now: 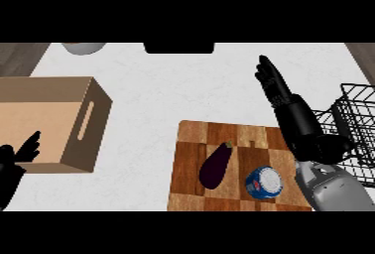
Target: Pick the can from the cutting board and place it in the tiered basket
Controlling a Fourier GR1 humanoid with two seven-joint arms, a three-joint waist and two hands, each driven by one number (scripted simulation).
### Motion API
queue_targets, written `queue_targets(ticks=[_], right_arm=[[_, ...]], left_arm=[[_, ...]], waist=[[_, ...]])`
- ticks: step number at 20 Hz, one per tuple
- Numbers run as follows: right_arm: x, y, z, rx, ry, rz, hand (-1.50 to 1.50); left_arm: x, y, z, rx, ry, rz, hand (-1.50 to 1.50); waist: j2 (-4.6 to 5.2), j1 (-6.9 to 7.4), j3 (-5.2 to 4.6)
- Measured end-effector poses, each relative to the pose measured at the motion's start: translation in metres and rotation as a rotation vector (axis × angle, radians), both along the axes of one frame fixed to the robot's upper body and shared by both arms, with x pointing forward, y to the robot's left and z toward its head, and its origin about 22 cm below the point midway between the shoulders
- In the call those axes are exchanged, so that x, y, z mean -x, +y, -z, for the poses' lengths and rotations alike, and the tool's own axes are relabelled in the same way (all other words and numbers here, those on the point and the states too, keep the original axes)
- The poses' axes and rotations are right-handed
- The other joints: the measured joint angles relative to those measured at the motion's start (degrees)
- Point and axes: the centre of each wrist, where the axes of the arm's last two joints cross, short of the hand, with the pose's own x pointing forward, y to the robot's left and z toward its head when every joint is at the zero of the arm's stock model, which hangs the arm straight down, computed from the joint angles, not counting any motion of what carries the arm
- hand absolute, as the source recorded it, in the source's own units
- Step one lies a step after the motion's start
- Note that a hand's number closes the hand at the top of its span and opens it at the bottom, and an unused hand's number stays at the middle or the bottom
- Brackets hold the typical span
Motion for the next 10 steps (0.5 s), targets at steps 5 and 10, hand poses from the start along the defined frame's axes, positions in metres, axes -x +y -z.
queue_targets(ticks=[5,10], right_arm=[[-0.006,-0.016,-0.007,-0.224,0.000,-0.163,1.50],[-0.011,-0.038,0.019,-0.451,0.129,-0.209,-1.50]], left_arm=[[-0.028,-0.044,-0.019,0.078,-0.245,0.062,0.00],[-0.048,-0.095,-0.034,0.201,-0.443,0.128,0.00]], waist=[[1.09,-0.45,-0.22],[1.95,-1.65,0.04]])
